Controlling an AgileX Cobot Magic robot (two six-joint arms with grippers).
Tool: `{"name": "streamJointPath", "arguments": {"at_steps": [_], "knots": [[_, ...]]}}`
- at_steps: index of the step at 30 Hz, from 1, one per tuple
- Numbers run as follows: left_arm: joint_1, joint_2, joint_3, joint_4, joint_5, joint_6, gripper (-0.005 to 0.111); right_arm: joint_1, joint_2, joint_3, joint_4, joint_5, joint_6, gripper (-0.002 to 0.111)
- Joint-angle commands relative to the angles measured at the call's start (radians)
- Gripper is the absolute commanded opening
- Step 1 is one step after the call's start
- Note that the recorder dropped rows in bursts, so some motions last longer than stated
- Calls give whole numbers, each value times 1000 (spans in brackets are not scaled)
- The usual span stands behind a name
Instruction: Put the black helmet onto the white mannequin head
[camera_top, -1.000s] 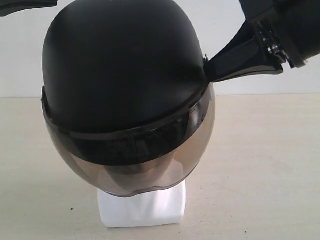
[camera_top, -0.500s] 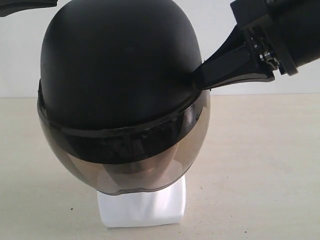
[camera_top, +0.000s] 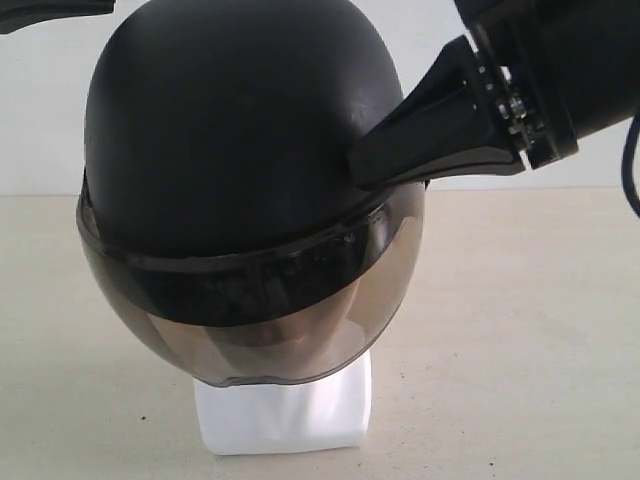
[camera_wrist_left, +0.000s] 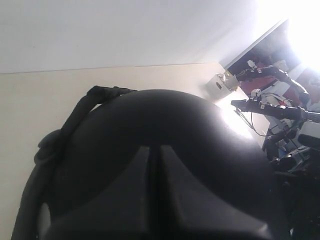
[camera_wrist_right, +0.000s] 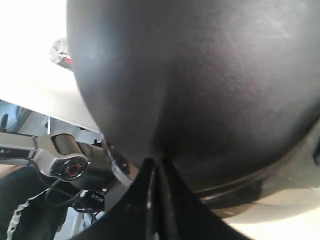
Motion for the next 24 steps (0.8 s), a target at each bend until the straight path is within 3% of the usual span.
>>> {"name": "streamJointPath", "arguments": {"at_steps": [1, 8, 15, 21, 24], "knots": [[3, -37, -4, 11, 7, -5, 4, 10, -13, 5, 16, -68, 20, 0], [3, -87, -4, 11, 7, -37, 4, 8, -113, 5, -4, -106, 56, 0], [3, -129, -4, 13, 7, -52, 4, 8, -182, 5, -214, -141, 191, 0], [3, -174, 3, 58, 7, -72, 4, 8, -207, 5, -655, -218, 416, 0], [3, -213, 43, 44, 7, -72, 4, 8, -214, 5, -788, -224, 462, 0]]}}
